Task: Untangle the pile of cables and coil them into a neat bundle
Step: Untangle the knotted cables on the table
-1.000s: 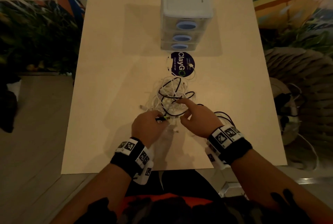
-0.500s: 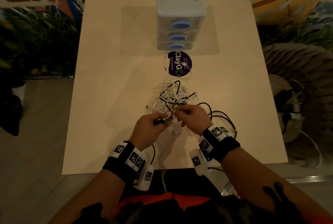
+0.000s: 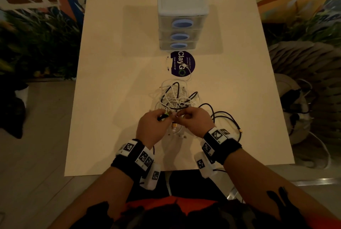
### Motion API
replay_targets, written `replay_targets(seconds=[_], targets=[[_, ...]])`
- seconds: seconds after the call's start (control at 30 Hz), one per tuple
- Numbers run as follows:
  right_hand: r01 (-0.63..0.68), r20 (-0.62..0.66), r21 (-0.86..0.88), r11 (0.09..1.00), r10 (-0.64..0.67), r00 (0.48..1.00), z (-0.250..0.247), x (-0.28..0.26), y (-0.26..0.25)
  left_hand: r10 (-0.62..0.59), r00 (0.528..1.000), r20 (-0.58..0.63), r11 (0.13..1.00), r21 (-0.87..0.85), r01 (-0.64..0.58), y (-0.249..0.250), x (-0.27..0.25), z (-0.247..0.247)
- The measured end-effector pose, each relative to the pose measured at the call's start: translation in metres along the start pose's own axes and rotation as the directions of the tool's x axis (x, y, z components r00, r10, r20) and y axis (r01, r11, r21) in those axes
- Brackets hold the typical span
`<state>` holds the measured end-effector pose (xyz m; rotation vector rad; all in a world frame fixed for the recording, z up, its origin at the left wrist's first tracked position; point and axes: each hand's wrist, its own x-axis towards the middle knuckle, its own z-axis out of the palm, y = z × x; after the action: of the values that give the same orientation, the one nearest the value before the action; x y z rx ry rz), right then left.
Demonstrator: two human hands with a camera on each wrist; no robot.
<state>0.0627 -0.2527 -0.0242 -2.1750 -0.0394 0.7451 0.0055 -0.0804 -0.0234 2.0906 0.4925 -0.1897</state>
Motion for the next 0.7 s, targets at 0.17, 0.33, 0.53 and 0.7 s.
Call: replay_targets(seconds=[0.17,0.33,0.53,0.7], targets=[[0.045,0.005,-0.032,0.998,-0.045,0.999,0.000,-0.006,-0.002,-0.058,0.997,0.043,0.996,-0.067,0.061,-0.002,0.013,0.006],[0.036,0.029,0.073,0.997,-0.038,0.999,-0.005,-0.006,-0.005,-0.067,0.987,0.146,0.960,-0.261,0.103,0.003,0.017,-0.003],[0.046,-0.019,0.167,0.985,-0.044,0.999,-0.010,-0.002,-0.004,-0.059,0.968,0.243,0.944,-0.302,0.133,0.008,0.018,-0.012],[-0.008,-0.009,0.097,0.995,0.009,1.000,-0.005,0.002,-0.011,-0.103,0.960,0.259,0.935,-0.303,0.182,0.007,0.019,-0.009]])
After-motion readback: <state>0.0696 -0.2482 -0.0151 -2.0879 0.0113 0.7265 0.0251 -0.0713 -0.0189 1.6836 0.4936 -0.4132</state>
